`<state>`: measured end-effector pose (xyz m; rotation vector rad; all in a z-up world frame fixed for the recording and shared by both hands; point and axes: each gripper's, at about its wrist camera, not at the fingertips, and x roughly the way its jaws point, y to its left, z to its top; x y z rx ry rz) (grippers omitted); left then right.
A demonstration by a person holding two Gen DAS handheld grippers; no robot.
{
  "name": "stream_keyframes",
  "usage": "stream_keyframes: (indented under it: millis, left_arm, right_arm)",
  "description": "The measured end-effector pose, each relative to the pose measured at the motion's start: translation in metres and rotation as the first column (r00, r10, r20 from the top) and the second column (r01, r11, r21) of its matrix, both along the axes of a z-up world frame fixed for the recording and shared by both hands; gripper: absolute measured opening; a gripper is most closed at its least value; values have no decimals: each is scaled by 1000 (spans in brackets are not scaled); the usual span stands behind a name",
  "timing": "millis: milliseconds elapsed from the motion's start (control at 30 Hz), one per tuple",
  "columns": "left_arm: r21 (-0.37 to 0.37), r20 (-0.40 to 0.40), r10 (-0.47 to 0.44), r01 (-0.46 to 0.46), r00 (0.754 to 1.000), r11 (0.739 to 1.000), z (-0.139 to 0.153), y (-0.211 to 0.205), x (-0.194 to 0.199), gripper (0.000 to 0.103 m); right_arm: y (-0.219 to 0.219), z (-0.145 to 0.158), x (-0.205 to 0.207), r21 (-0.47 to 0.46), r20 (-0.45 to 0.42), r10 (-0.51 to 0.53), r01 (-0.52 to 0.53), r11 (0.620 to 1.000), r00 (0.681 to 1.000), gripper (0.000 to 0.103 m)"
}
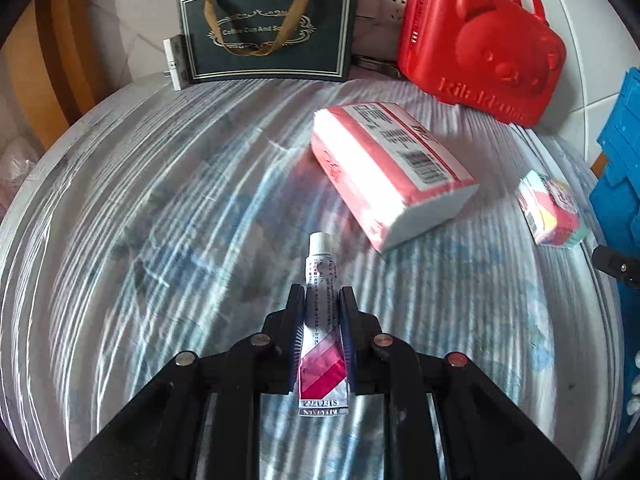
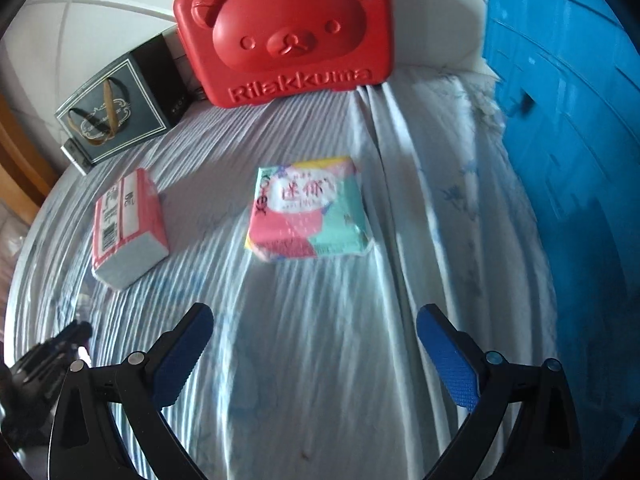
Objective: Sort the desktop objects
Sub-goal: 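Grasp the small red-white tube with left tool while right tool grasps the Kotex pack, then carry the tube and Kotex pack into the blue bin and release both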
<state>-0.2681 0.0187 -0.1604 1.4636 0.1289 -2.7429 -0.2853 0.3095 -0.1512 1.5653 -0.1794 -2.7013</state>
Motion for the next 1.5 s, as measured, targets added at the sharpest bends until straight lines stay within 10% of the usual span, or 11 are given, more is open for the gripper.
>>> stream_keyframes:
  millis: [433, 700, 1100, 1500]
  left_arm:
    - [39, -1, 18, -18, 1000, 999, -9, -20, -20, 17]
    - [49, -48, 4, -2, 999, 999, 15, -13, -2, 17]
    - [76, -202, -109, 126, 973, 989, 103, 29, 73, 17]
    - [21, -406, -244, 276, 880, 961, 200, 88, 166, 17]
  right_arm:
    - [-17, -42, -65, 91, 35, -6, 3, 996, 999, 103]
    - [-18, -23, -43, 86, 8, -39, 38, 996, 999, 81]
    - [-50, 91, 84, 61, -158, 33, -23, 998, 987, 81]
    - [-32, 214, 210, 121, -457, 75, -22, 992, 886, 81]
